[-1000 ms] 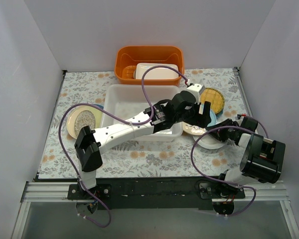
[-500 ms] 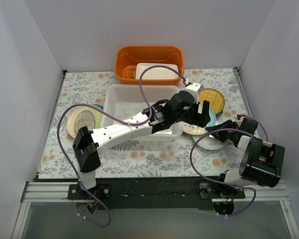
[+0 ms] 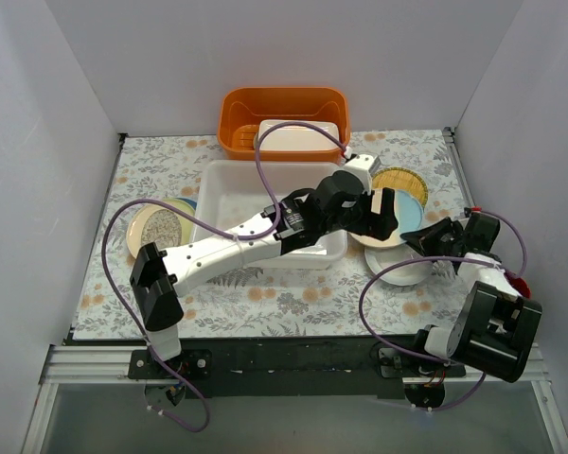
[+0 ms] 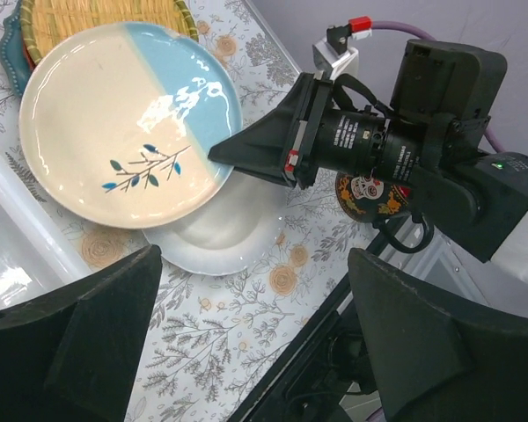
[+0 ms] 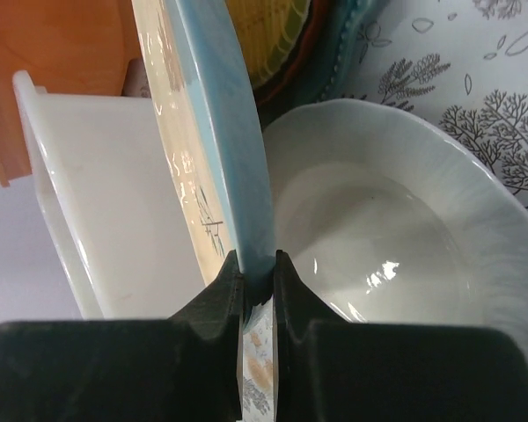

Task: Place the plates into the plastic bin on the countertop
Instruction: Pick up the plate at the center of the board, then place the plate in the plastic bin.

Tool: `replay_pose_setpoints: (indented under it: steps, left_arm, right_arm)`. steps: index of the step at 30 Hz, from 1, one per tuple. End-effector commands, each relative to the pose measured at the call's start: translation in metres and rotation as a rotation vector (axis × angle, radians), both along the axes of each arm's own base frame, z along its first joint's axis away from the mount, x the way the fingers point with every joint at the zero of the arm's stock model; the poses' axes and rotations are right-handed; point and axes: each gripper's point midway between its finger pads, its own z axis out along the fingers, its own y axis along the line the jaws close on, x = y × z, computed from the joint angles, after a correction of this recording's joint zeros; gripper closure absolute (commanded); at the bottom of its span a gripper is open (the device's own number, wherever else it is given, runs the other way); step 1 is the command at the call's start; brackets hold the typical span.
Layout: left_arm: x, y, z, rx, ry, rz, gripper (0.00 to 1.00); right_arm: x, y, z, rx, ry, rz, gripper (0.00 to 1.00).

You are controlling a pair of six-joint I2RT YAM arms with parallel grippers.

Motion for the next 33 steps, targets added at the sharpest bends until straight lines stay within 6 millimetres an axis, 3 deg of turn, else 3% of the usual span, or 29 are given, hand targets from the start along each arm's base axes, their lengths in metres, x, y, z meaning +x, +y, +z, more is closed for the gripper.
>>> replay_pose_setpoints:
  steps: [1,10,19,26,33]
  left_arm:
    - [-0.005,0.023,0.033,-0.053,-0.019,0.046,0.12]
    - [-0.008,0.051,0.041,-0.067,0.000,0.126,0.02]
    - [-0.008,0.097,0.022,-0.022,0.042,0.257,0.02]
    - [-0.008,0.118,0.030,-0.067,0.049,0.297,0.02]
    - [0.003,0.133,0.029,-0.054,0.061,0.338,0.02]
  right_arm:
    - [0.028,-0.009,0.069,-0.051,-0.198,0.013,0.99]
    - [0.036,-0.014,0.124,-0.098,-0.284,0.008,0.99]
    - [0.023,-0.002,0.203,-0.126,-0.431,0.053,0.99]
    - [0.013,0.003,0.231,-0.142,-0.477,0.063,0.99]
    - [0.013,0.009,0.225,-0.142,-0.464,0.113,0.99]
